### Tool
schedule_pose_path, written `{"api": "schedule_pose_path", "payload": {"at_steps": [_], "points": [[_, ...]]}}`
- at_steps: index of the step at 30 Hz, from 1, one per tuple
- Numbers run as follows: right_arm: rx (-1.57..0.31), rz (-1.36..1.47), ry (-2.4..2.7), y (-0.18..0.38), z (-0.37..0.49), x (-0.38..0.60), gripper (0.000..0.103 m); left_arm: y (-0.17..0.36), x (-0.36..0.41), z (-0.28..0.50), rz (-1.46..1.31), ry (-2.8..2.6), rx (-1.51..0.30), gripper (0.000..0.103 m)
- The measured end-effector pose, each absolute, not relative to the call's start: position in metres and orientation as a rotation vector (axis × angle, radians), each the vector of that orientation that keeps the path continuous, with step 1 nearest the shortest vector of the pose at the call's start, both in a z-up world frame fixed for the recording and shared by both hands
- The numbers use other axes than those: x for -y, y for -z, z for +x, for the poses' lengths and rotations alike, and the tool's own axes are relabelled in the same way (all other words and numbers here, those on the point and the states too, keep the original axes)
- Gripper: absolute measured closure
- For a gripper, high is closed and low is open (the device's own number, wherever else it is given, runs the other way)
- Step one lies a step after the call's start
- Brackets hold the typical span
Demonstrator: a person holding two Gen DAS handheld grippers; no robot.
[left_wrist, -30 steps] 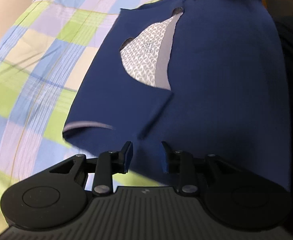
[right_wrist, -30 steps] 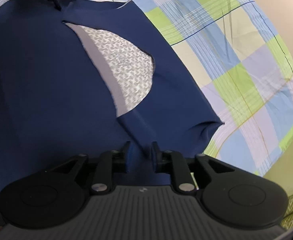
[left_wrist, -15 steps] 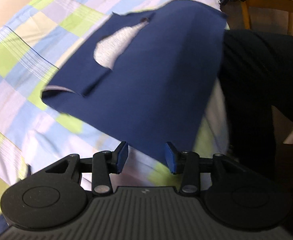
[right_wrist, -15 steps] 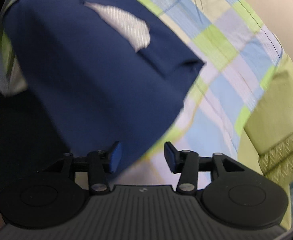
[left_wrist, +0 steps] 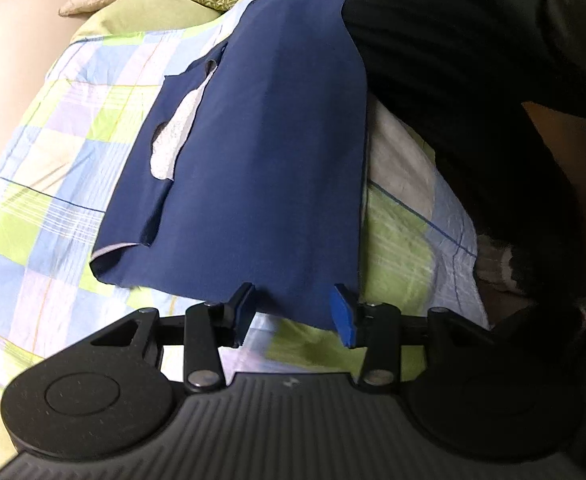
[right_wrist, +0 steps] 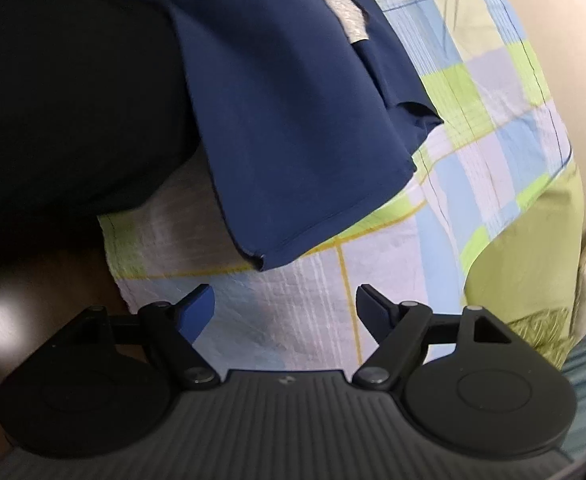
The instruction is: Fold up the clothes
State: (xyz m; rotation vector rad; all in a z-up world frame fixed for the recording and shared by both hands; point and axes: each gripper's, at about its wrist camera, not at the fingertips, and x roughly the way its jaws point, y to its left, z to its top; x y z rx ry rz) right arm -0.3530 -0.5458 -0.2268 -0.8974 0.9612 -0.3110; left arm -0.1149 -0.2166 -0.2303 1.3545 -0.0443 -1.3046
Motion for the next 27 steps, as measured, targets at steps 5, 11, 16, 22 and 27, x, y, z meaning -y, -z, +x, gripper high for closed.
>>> {"api": "schedule_pose_path", "payload": {"at_steps": [5, 11, 16, 22, 27], "points": [[-0.895, -0.948, 0.313, 0.242, -0.341, 0.551, 0.021, 0.224, 0.218, -0.118, 1.316, 1.32, 0.023, 0.048], [-0.758, -1.077, 0.335, 0.254, -0.337, 0.534, 0.021, 0.221, 0.222, -0.119, 1.302, 1.319, 0.014, 0.047], [-0.7, -1.182, 0.34, 0.252, -0.338, 0.522, 0.028, 0.224, 0.225, -0.12, 1.301, 1.313, 0.029, 0.046], [-0.754, -1.124, 0.279, 0.234, -0.332, 0.522, 0.103, 0.234, 0.224, -0.123, 1.324, 1.33, 0.075, 0.045], [-0.702, -1.011, 0.295, 0.186, -0.326, 0.52, 0.103, 0.248, 0.22, -0.131, 1.368, 1.338, 0.198, 0.039]]}}
